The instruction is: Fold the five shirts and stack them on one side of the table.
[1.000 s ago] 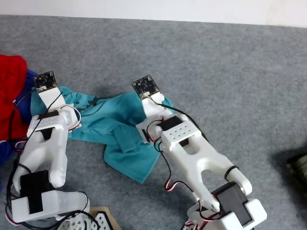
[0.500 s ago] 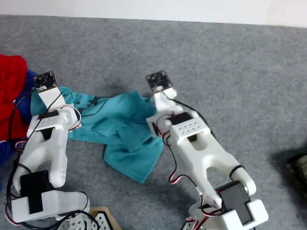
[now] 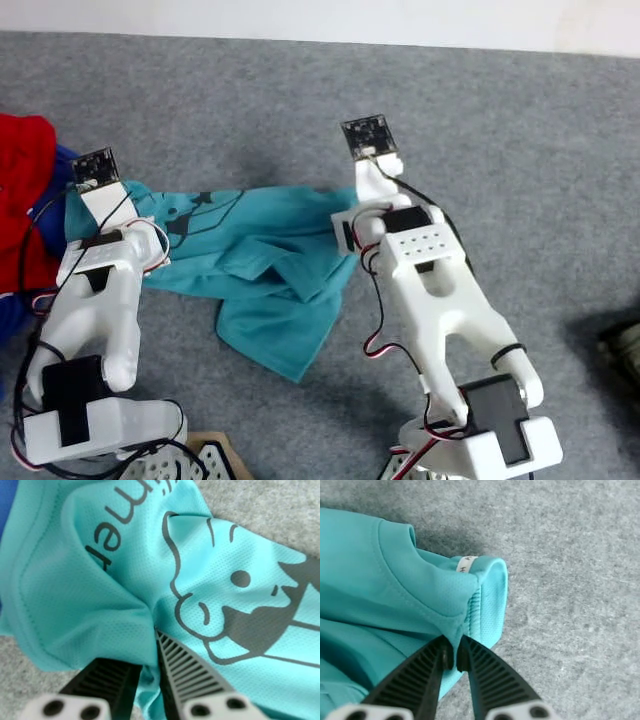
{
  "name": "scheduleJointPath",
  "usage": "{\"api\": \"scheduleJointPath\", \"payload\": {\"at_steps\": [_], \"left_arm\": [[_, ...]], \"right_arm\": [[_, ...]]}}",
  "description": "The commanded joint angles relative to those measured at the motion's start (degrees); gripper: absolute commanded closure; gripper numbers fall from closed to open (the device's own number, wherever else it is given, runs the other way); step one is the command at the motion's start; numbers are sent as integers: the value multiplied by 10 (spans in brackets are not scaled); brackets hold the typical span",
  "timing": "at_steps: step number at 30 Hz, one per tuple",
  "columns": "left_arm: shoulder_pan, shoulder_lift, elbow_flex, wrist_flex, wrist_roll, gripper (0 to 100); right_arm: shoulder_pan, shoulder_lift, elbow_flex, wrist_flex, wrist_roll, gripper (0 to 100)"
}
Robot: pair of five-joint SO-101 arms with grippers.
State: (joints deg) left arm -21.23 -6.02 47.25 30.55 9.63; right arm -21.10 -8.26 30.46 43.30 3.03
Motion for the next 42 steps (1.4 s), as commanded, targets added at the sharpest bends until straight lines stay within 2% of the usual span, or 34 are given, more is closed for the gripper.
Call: {"api": "scheduleJointPath", "payload": {"at_steps": [1, 7, 16, 26, 28, 30, 32, 34, 37, 42], "left_arm": [[-32, -7, -1, -9, 5, 990], [-73, -7, -2, -11, 5, 990], [-76, -7, -3, -11, 5, 990], [-95, -7, -3, -11, 4, 988], [-93, -7, -3, -11, 4, 987], [-91, -8, -3, -11, 2, 986], [-91, -8, -4, -11, 2, 986], [-90, -8, -4, -11, 2, 986], [-90, -8, -4, -11, 2, 986], [-90, -8, -4, -11, 3, 986]], "right_arm": [[23, -3, -30, 34, -4, 991], [44, -4, -31, 42, -6, 991], [84, -5, -27, 44, -6, 991], [88, -7, -31, 76, -11, 987], [88, -8, -31, 80, -39, 950], [87, -9, -30, 80, -57, 868], [87, -9, -29, 80, -59, 789], [88, -10, -31, 83, -62, 756], [82, -18, -56, 124, -62, 787], [4, -102, -80, 227, -80, 894]]}}
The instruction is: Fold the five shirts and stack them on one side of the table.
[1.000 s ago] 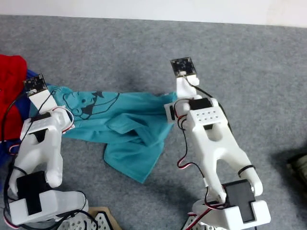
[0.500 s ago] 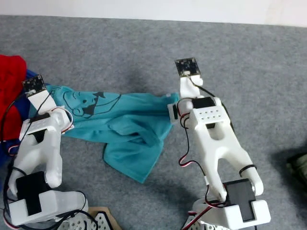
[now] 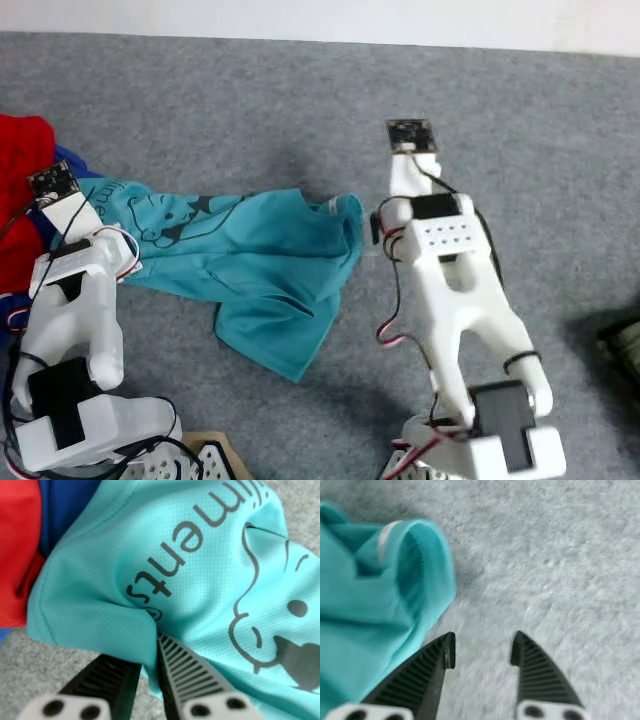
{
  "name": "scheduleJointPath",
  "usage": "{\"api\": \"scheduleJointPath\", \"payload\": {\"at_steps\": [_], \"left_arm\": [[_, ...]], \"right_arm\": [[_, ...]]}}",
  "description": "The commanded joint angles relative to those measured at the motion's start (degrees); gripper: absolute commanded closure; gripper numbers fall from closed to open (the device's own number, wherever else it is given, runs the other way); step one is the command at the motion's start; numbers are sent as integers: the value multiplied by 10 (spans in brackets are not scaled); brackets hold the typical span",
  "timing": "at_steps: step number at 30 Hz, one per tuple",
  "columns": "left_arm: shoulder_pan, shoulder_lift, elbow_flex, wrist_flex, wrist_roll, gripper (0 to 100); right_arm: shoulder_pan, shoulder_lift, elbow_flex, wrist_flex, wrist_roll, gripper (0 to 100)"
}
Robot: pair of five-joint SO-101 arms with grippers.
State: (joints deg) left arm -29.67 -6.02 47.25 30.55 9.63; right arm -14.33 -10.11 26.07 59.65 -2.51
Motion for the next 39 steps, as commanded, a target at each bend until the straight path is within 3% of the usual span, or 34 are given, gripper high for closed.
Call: {"api": "scheduleJointPath", "payload": {"at_steps": [1, 6, 11, 15, 25, 31, 39], "left_arm": [[-6, -8, -4, -11, 4, 986], [0, -7, -3, -11, 4, 987], [0, -7, -3, -11, 4, 987], [0, -7, -3, -11, 4, 987], [0, -7, -3, -11, 4, 987], [7, -7, -2, -11, 4, 987], [7, -8, -4, 4, -1, 986]], "right_arm": [[-89, -102, -29, 75, -34, 909], [-224, -160, 54, 66, -34, 910], [-281, -163, 101, 40, 1, 776], [-324, -165, 122, 37, 38, 763], [-327, -158, 163, -30, 50, 769], [-326, -158, 222, -113, 71, 964], [-266, -162, 225, -116, 98, 992]]}}
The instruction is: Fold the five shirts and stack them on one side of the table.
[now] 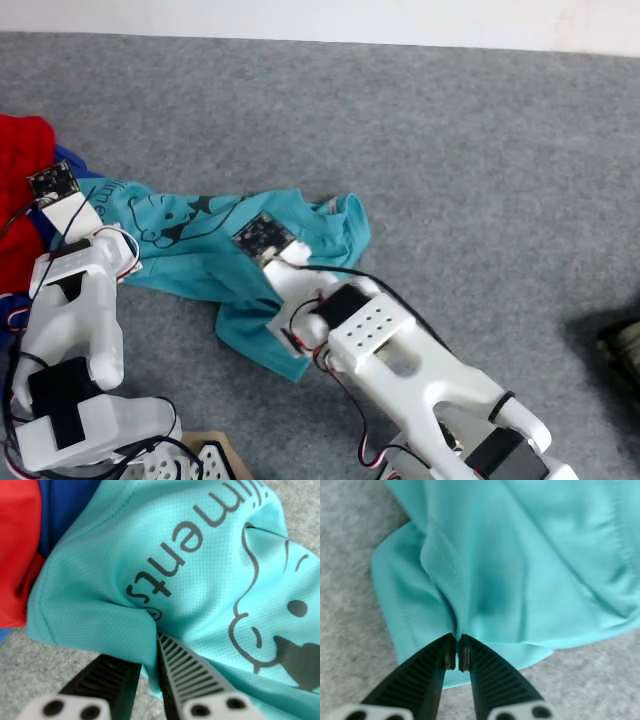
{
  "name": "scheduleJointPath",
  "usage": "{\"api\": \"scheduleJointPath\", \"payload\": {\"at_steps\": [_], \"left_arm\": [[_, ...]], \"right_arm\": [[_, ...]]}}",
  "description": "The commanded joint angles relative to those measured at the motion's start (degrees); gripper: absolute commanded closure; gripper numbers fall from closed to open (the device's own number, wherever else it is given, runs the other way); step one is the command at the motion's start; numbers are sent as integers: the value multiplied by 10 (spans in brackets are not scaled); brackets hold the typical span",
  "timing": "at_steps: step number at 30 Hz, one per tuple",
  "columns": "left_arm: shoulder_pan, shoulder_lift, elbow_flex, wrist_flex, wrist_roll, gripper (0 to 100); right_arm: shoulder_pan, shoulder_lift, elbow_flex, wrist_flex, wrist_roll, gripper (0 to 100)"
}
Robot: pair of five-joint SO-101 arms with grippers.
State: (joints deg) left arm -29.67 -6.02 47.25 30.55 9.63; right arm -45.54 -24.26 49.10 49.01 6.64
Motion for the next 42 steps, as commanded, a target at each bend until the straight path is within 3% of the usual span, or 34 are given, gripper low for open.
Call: {"api": "scheduleJointPath", "payload": {"at_steps": [1, 5, 9, 12, 17, 24, 29, 37, 42], "left_arm": [[7, -8, -9, 15, -13, 986], [22, -8, -41, 72, -89, 986], [31, -8, -80, 135, -109, 978], [30, -8, -128, 202, -164, 875], [25, -8, -162, 250, -149, 696], [-12, -8, -165, 268, -152, 691], [-39, -9, -189, 347, -156, 691], [-80, -9, -235, 478, -312, 691], [-102, -9, -277, 502, -363, 691]], "right_arm": [[55, -21, -6, -11, 8, 992], [60, -17, -5, -22, 10, 992], [60, -17, -4, -22, 10, 992], [60, -17, -3, -22, 10, 992], [60, -17, -3, -22, 9, 992], [61, -17, -3, -22, 9, 992], [61, -17, -5, -22, 8, 992], [77, -22, -7, -22, 7, 992], [122, -23, -22, -20, 7, 992]]}}
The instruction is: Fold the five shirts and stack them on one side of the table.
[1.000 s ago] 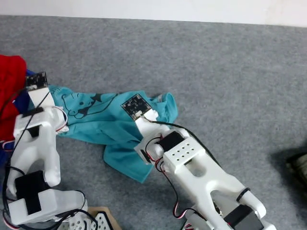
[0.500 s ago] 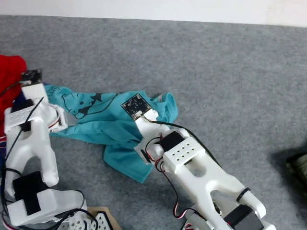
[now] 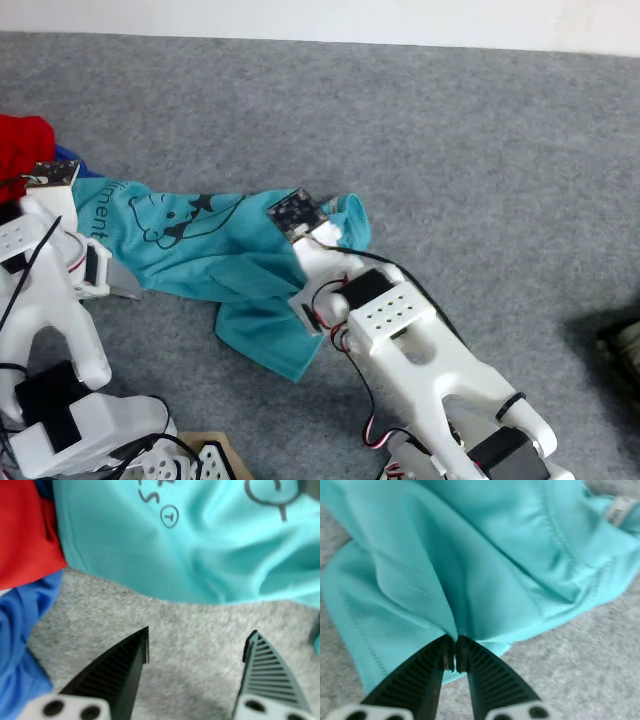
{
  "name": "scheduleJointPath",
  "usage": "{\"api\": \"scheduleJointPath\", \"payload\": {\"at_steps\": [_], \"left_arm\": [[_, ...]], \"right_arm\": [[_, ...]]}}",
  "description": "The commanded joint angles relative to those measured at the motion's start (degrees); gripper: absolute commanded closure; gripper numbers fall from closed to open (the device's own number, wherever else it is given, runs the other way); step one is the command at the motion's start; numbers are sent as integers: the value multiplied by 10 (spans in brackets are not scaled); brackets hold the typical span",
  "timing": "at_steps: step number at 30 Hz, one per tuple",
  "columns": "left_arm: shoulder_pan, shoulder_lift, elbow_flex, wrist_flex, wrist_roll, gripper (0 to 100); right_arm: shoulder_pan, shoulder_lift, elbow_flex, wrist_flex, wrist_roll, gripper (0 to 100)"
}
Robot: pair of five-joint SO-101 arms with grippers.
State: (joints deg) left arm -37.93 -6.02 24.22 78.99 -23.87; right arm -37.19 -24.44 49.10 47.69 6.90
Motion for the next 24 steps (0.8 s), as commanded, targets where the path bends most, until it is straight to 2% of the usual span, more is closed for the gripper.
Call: {"api": "scheduleJointPath", "payload": {"at_steps": [1, 7, 11, 17, 24], "left_arm": [[-26, -9, -57, 18, -28, 691], [-39, -5, -80, 14, -28, 691], [-36, -2, -75, -33, -24, 691], [-11, -2, -10, -151, 95, 691], [64, -5, 131, -291, 193, 691]], "right_arm": [[50, -22, -22, -7, 4, 992], [82, -22, -35, -5, 4, 992], [101, -22, -45, -4, 5, 992], [80, -21, -80, 36, 4, 992], [36, -15, -161, 85, 4, 992]]}}
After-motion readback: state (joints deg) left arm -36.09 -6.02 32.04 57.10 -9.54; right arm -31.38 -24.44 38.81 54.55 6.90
